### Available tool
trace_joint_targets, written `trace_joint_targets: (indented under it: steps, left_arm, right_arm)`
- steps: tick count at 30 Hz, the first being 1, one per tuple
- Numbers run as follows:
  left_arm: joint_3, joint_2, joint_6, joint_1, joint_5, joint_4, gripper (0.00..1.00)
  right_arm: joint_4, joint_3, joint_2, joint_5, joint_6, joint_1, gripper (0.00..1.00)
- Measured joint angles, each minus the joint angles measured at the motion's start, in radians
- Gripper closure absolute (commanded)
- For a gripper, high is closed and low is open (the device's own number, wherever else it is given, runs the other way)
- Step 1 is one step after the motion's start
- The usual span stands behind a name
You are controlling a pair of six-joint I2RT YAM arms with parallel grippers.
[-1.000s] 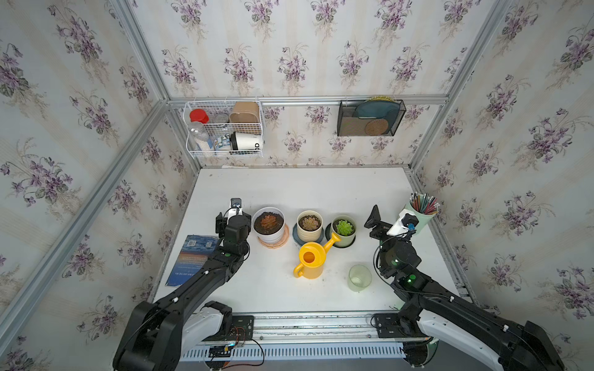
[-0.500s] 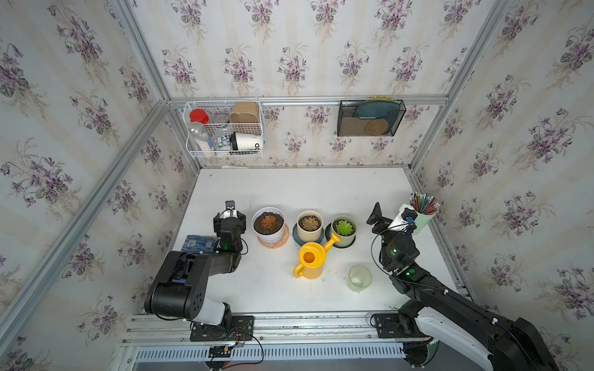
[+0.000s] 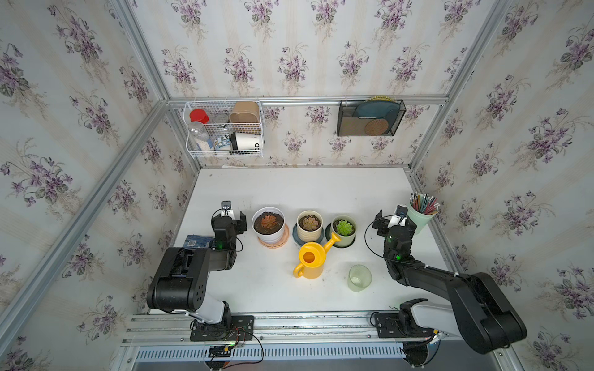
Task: Water the succulent around the soil edge
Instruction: Reset both arms
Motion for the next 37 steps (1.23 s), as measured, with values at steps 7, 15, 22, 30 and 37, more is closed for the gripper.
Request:
trace_joint_targets:
  steps: [7, 15, 22, 30, 37]
  left_arm:
    - [0.002, 0.0, -0.002, 0.0, 0.016, 0.0, 0.13]
    - [0.002, 0.0, -0.003, 0.0, 0.016, 0.0, 0.13]
    - [0.002, 0.0, -0.003, 0.0, 0.016, 0.0, 0.13]
    - [0.002, 0.0, -0.003, 0.0, 0.016, 0.0, 0.13]
    - [0.002, 0.0, -0.003, 0.0, 0.016, 0.0, 0.13]
  right_arm:
    - [0.218, -0.031, 0.145, -0.199, 0.031, -0.18, 0.0]
    - [0.327, -0.038, 0.212, -0.345, 0.037, -0.194, 0.0]
    - [0.378, -0.058, 0.213, -0.343, 0.052, -0.194, 0.0]
    - [0.386, -0.05, 0.214, -0.343, 0.054, -0.194, 0.0]
    - [0.36, -0.026, 0.219, -0.363, 0.046, -0.183, 0.0]
